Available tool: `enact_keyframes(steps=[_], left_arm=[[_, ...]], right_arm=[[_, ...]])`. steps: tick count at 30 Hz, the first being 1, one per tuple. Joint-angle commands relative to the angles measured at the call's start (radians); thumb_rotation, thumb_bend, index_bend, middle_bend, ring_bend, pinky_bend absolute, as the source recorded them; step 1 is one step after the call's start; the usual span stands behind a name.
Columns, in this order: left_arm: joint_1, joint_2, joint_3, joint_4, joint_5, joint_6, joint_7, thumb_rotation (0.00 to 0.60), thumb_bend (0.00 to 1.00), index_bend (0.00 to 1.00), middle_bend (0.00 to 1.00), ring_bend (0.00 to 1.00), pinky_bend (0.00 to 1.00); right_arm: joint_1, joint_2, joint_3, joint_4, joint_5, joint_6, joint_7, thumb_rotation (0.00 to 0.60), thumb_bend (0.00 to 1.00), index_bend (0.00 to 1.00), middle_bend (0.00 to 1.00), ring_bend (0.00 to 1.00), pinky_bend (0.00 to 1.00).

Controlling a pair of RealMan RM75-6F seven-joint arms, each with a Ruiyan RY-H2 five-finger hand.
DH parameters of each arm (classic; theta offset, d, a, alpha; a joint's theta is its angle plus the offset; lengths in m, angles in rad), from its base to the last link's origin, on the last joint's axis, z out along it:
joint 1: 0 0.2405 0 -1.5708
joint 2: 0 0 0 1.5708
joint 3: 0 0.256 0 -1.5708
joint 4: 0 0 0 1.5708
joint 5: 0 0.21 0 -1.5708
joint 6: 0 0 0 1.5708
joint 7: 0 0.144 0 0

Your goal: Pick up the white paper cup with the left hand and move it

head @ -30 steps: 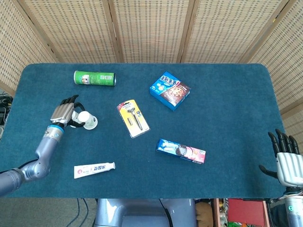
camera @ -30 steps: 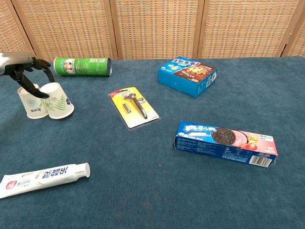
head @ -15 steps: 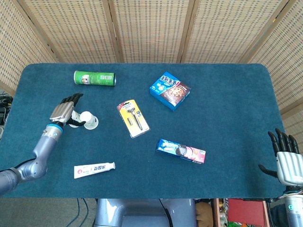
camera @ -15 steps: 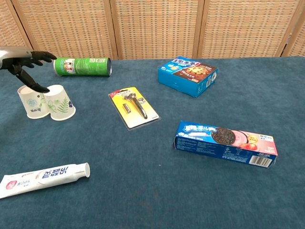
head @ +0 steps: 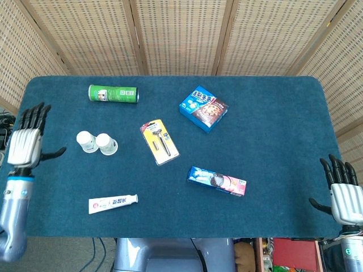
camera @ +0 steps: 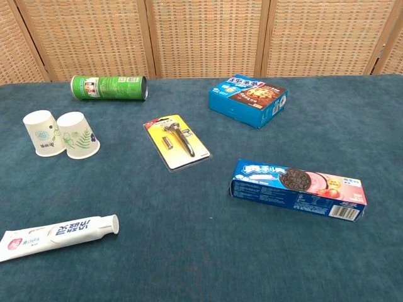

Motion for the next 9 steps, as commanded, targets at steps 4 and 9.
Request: enact_keyframes(steps=[4, 9], left_arm=[[0.208, 0.012, 0.156, -0.112, 0.082, 0.141, 0.1, 0.6, 0.15, 0.0, 0.0, 0.0, 0.0], [0.225, 0.01, 0.16, -0.084, 0.128, 0.133, 0.069, 0.6, 0.15, 0.0, 0.0, 0.0, 0.0]], right_arm=[[-0.004, -0.003, -0.001, -0.012, -0.007, 0.014, -0.022, 0.6, 0.0, 0.0, 0.0, 0.0, 0.0], [-0.006, -0.001, 0.002, -0.02, -0.011, 0.025, -0.032, 0.6, 0.0, 0.0, 0.0, 0.0, 0.0]])
